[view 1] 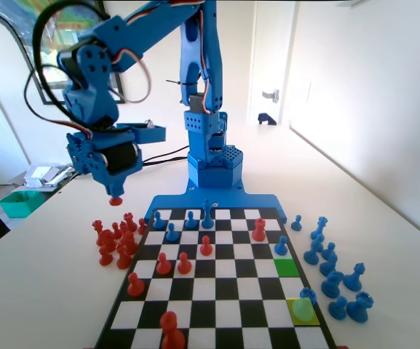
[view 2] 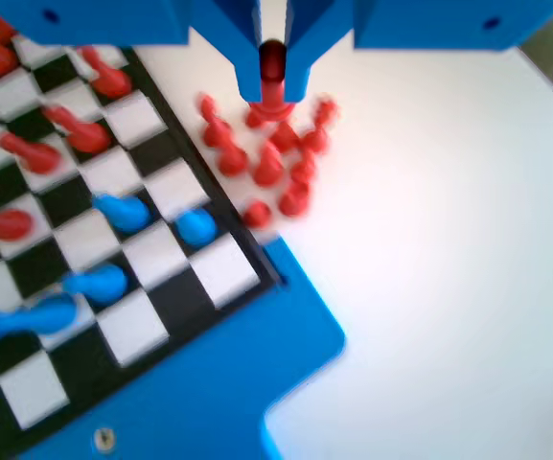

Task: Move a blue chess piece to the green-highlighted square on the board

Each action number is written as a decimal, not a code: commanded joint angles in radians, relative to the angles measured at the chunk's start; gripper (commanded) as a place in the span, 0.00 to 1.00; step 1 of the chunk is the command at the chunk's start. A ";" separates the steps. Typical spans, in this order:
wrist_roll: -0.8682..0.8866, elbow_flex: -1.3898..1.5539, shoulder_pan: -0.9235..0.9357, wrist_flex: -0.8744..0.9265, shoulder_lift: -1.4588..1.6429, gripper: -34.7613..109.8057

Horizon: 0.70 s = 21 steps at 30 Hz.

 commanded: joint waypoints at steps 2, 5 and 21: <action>-0.052 0.011 0.124 0.023 0.075 0.25; -0.078 0.003 0.175 0.043 0.051 0.25; -0.095 -0.021 0.232 -0.189 -0.189 0.25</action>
